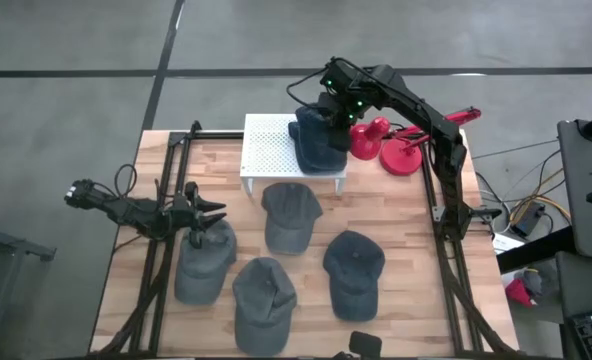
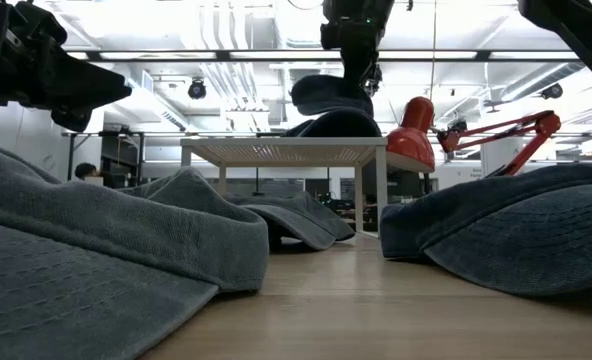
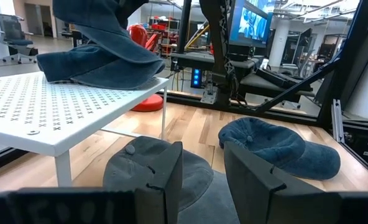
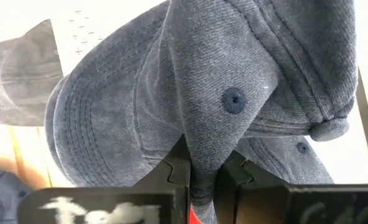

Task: Pick & Place hat
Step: Stack the right dark blue cap on the dark blue cap on the shelf

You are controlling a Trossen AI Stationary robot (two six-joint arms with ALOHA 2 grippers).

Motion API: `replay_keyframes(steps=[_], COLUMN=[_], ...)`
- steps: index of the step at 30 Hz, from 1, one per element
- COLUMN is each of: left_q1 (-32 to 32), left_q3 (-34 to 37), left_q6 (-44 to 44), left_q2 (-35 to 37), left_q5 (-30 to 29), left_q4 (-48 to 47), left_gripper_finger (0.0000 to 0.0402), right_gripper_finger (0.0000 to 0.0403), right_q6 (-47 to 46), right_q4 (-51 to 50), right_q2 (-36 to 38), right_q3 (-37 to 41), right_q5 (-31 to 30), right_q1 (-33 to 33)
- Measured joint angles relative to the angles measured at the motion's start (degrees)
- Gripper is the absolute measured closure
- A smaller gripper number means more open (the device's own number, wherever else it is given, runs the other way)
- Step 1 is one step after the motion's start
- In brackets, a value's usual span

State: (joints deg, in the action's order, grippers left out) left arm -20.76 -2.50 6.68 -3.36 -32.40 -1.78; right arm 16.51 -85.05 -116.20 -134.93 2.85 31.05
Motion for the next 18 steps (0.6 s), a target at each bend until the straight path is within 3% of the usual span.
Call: replay_keyframes(steps=[8,18], left_q1=[-0.01,-0.02], left_q3=[0.00,0.00], left_q6=[-0.01,-0.02], left_q2=[0.00,0.00], left_q5=[-0.01,0.00], left_q4=[0.04,0.04], left_gripper_finger=[0.0280,0.0280], right_gripper_finger=[0.0367,0.0295], right_q6=[0.22,0.37], right_q4=[-0.09,-0.25], right_q2=[0.00,0.01], right_q3=[0.02,0.02], right_q5=[-0.02,-0.02], right_q1=[-0.02,0.00])
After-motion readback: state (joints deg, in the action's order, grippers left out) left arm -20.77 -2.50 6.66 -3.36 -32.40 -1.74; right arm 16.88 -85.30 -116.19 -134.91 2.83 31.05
